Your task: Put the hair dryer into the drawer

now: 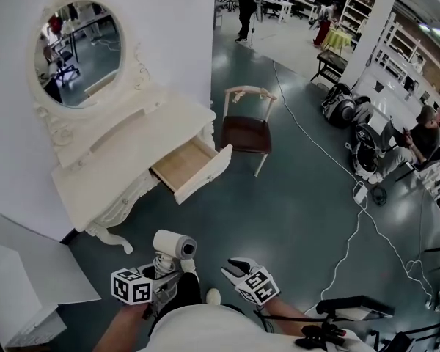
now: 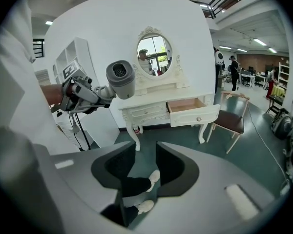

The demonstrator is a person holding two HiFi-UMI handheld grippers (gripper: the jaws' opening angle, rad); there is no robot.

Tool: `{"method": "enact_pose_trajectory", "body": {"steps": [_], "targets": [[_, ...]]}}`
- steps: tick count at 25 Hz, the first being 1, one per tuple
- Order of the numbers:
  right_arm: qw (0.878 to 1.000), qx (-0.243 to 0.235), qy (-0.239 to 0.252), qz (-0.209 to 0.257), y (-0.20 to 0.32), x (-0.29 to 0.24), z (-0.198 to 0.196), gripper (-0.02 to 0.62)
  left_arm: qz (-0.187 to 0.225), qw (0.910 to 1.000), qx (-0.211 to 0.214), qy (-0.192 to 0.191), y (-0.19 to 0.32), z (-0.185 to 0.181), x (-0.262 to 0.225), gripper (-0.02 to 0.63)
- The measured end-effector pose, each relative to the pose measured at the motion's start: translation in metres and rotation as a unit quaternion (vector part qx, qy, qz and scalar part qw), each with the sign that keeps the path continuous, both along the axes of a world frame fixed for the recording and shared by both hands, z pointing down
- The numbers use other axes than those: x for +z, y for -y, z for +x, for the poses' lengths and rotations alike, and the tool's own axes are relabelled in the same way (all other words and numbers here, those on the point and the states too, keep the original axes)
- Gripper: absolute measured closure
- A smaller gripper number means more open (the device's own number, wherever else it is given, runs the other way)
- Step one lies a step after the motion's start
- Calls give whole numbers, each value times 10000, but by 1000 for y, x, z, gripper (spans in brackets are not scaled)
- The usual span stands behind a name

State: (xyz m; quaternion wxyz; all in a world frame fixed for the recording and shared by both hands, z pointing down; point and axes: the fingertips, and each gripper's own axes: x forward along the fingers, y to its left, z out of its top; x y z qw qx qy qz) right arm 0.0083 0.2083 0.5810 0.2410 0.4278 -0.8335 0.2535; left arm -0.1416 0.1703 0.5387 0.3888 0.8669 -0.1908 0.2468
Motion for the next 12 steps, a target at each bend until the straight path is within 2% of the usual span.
{"method": "enact_pose_trajectory", "body": {"steps": [6, 12], "targets": [[9995, 310, -57, 4, 63, -8, 23, 463, 80, 9994, 346, 36, 74, 25, 7, 342], [9979, 505, -367, 160, 135, -28, 50, 465, 225, 9980, 582, -91, 155, 53, 7, 342]]}}
